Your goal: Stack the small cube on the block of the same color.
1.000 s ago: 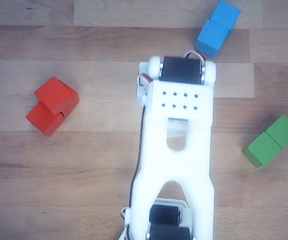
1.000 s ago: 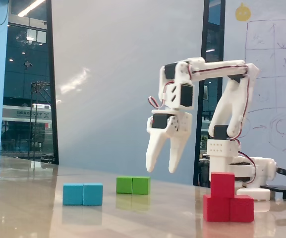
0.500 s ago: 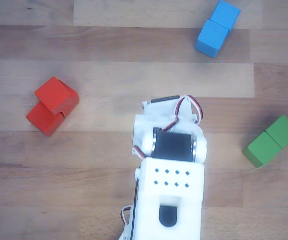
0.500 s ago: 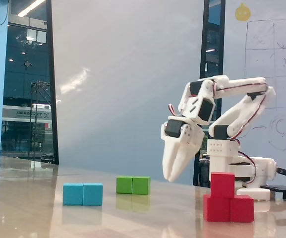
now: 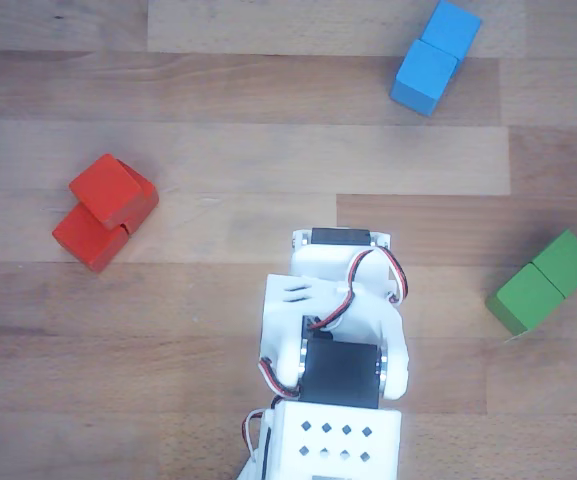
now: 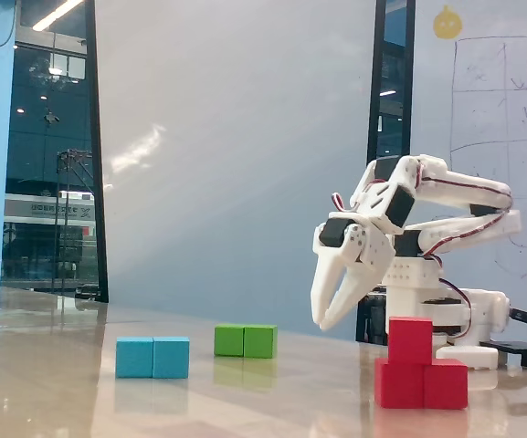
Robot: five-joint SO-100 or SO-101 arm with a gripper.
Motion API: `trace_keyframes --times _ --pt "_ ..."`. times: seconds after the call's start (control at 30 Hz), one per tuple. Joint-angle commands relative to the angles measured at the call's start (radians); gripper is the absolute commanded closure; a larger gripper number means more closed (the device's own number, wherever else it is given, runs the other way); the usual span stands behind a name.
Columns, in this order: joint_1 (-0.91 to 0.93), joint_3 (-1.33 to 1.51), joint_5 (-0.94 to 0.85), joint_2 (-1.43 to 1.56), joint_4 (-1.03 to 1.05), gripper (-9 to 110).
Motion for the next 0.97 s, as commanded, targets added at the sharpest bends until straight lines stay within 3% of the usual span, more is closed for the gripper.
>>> trace_keyframes --times 0.0,0.3,0.93 --pt "-0.005 0.052 0.023 0.133 0.034 101" --pt "-0.011 0.152 0.021 0.480 0.183 102" --pt "-0.003 0.153 0.023 0.474 0.183 102"
